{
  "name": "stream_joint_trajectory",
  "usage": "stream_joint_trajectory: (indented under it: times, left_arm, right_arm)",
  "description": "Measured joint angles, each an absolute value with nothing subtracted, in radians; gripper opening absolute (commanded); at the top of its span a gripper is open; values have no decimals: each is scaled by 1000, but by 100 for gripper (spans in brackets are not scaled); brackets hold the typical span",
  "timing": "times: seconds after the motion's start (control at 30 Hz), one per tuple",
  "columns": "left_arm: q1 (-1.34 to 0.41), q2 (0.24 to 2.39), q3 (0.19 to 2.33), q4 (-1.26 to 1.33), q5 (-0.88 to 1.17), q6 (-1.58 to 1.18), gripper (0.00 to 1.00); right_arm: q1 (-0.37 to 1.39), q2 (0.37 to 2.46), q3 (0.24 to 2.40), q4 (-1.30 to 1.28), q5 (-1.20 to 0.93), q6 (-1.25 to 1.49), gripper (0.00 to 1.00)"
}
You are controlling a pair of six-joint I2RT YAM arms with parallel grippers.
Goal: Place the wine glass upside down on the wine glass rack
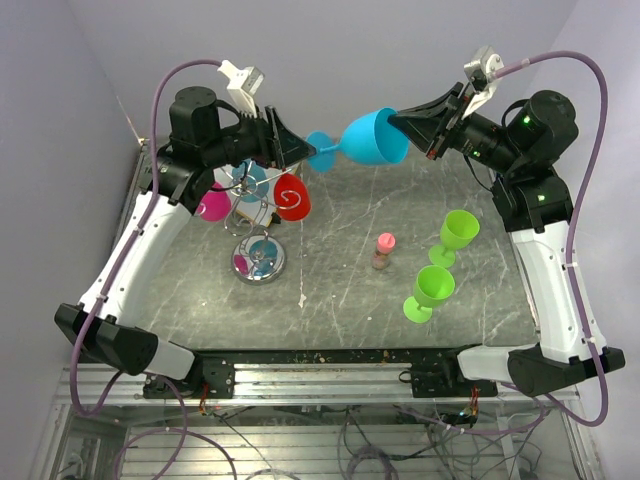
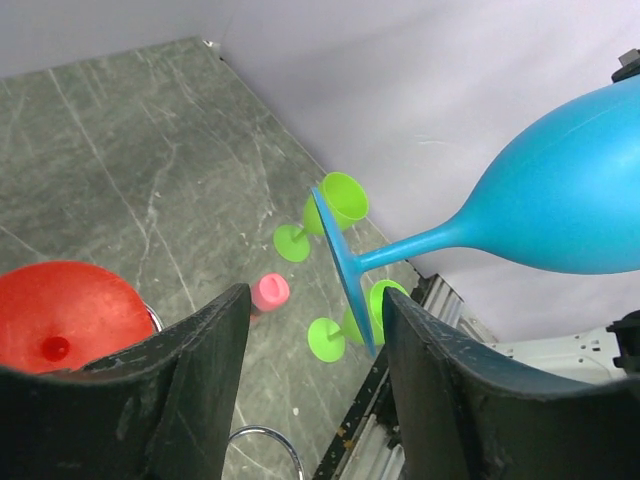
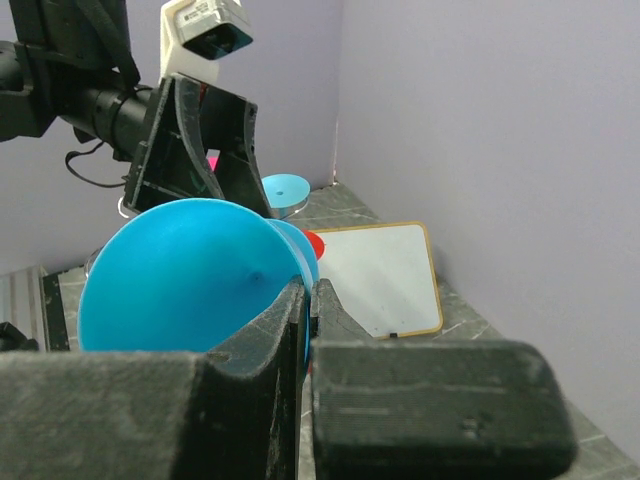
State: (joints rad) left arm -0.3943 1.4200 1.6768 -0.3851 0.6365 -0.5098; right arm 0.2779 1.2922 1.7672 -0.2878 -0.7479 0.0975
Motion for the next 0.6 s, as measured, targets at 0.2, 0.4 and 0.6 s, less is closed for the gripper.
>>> stream_joint_trajectory:
  times: [0.2, 0.4, 0.6]
  left_arm:
    - [-401, 1420, 1666, -366, 659, -538, 49]
    - [-409, 1420, 1650, -338, 677, -566, 31]
    - [-416, 1420, 1623, -300, 689, -599, 7]
  right_arm:
    - [278, 1292, 1767, -280, -750, 100, 0]
    - [278, 1292, 1757, -263, -757, 115, 0]
    - [278, 1291, 1731, -244, -771, 119, 2]
